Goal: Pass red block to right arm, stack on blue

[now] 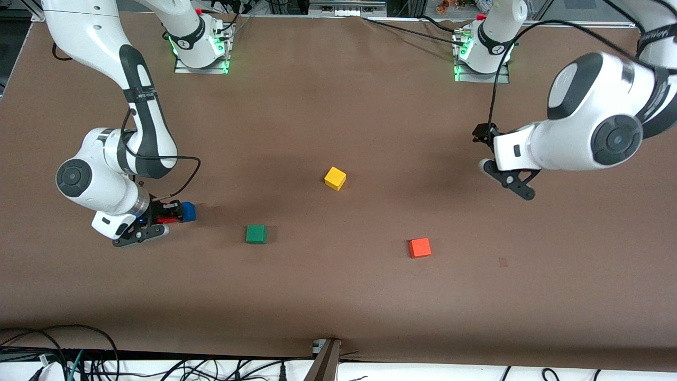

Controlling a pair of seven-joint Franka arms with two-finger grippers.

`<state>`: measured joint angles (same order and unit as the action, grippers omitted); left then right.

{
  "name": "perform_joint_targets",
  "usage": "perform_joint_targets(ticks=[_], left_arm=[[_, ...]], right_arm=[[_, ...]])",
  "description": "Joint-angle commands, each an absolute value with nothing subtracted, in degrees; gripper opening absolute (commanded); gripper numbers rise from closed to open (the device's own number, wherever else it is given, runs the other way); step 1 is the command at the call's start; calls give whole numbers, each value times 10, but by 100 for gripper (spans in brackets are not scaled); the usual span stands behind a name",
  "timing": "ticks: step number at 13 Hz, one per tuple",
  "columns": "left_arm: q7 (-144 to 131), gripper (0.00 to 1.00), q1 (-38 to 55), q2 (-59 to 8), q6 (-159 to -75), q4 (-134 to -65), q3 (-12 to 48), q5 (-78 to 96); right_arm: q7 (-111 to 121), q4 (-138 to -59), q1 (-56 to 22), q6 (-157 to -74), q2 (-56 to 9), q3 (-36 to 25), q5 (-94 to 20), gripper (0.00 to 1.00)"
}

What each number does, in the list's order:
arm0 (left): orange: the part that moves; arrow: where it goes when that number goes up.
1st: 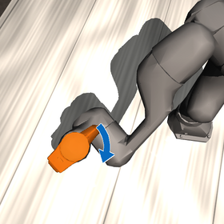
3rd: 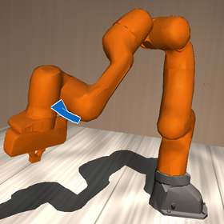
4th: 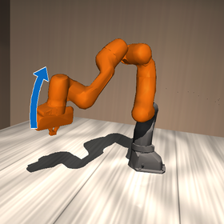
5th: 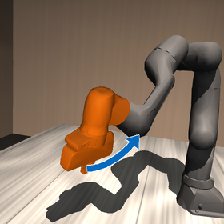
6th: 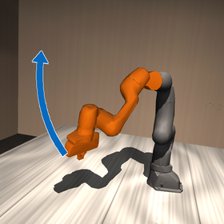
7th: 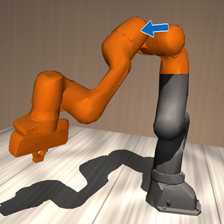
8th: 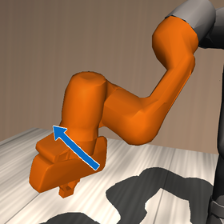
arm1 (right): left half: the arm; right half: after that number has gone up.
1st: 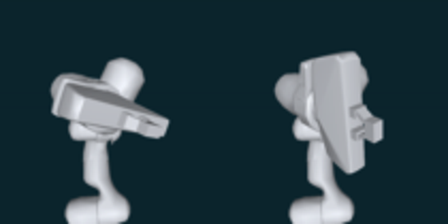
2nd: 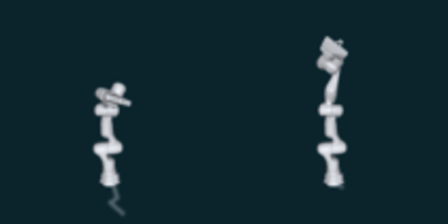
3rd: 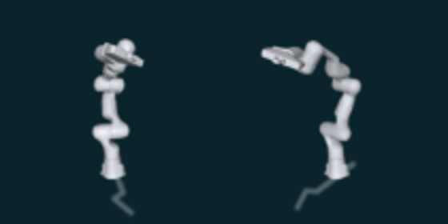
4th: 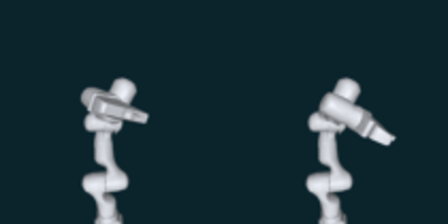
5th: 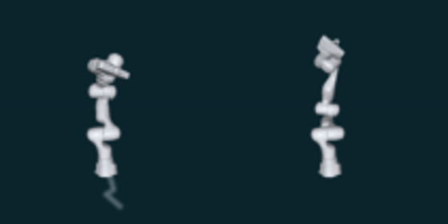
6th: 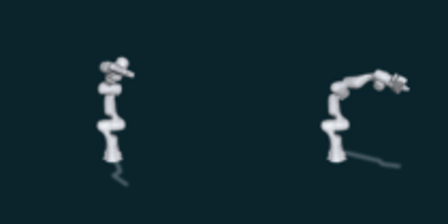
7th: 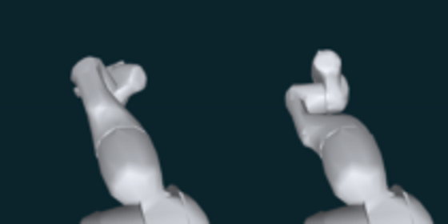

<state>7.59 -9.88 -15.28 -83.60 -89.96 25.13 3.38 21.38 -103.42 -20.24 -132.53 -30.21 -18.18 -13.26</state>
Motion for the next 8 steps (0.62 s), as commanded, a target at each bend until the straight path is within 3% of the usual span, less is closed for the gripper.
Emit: perform_joint_targets(ticks=[1,2,4,6,8], left_arm=[[-31,100,-99,-134,-800,-856,247,-4],[-33,100,-98,-136,-789,-820,243,-55],[-38,100,-64,-107,-833,-823,199,-110],[-35,100,-4,-56,-909,-876,81,-78],[-35,100,18,-9,-969,-950,15,-11]], right_arm=[[212,-1077,-218,-1341,-269,-182,-126,10],[212,-1084,-219,-1348,-265,-181,-126,10],[212,-1113,-223,-1389,-258,-181,-125,10],[215,-1126,-228,-1411,-257,-182,-125,10],[217,-1128,-228,-1413,-257,-182,-125,10]])
